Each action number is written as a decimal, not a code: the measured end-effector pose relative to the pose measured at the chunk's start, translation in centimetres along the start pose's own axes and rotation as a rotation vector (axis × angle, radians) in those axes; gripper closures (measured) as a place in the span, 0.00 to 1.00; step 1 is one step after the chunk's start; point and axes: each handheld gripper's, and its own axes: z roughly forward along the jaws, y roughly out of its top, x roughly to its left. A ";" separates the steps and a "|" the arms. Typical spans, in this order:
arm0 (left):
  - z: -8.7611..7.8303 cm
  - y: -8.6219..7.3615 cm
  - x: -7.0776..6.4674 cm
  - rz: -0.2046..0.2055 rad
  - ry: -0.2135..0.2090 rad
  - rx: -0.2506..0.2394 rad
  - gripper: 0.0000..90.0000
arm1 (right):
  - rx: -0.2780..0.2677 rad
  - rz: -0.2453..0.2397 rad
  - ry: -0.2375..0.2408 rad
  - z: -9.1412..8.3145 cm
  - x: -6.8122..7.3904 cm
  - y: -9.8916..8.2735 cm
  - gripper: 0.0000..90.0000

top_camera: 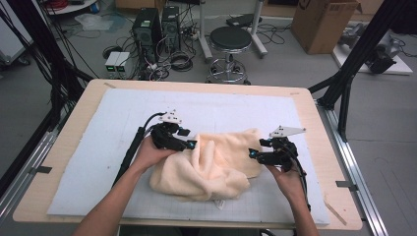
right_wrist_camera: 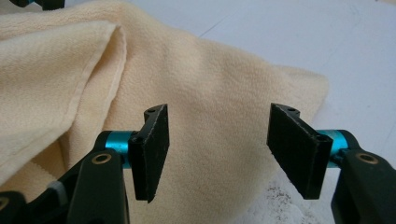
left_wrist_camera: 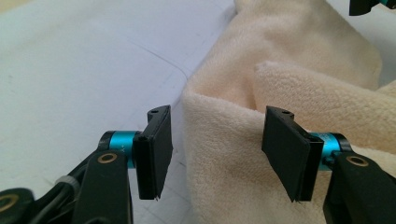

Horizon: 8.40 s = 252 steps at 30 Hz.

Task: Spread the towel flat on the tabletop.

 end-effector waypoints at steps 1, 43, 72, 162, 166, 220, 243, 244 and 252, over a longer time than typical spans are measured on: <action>0.4 -0.1 0.1 -0.012 -0.012 0.013 0.48 | 0.000 0.000 0.000 0.0 0.0 0.0 0.43; -10.8 -5.9 -6.1 -0.010 -0.006 -0.096 0.81 | -0.053 -0.245 0.162 5.2 5.3 12.4 0.93; -3.2 -3.7 0.3 -0.091 0.061 0.015 0.93 | -0.024 -0.260 0.355 10.0 7.4 10.4 0.91; -8.1 -6.9 -5.5 -0.074 -0.017 -0.087 0.79 | 0.146 -0.193 0.204 9.8 6.1 6.6 1.00; -8.5 -6.0 -4.6 -0.102 -0.019 -0.142 0.70 | 0.121 -0.171 0.176 7.6 4.5 6.5 1.00; 2.2 -0.5 -1.8 -0.157 -0.109 0.069 0.89 | 0.183 -0.071 -0.066 2.4 -4.7 2.5 0.96; 2.4 3.0 -1.9 -0.119 -0.077 -0.012 0.71 | 0.225 -0.010 -0.115 -0.4 -6.4 -1.8 0.96; 2.6 2.9 -1.9 -0.126 -0.073 -0.011 0.72 | 0.208 -0.002 -0.116 -0.6 -6.4 -1.7 0.92; 1.3 2.5 -1.1 -0.106 -0.022 -0.023 0.71 | 0.086 -0.072 0.014 1.7 -2.2 2.2 0.66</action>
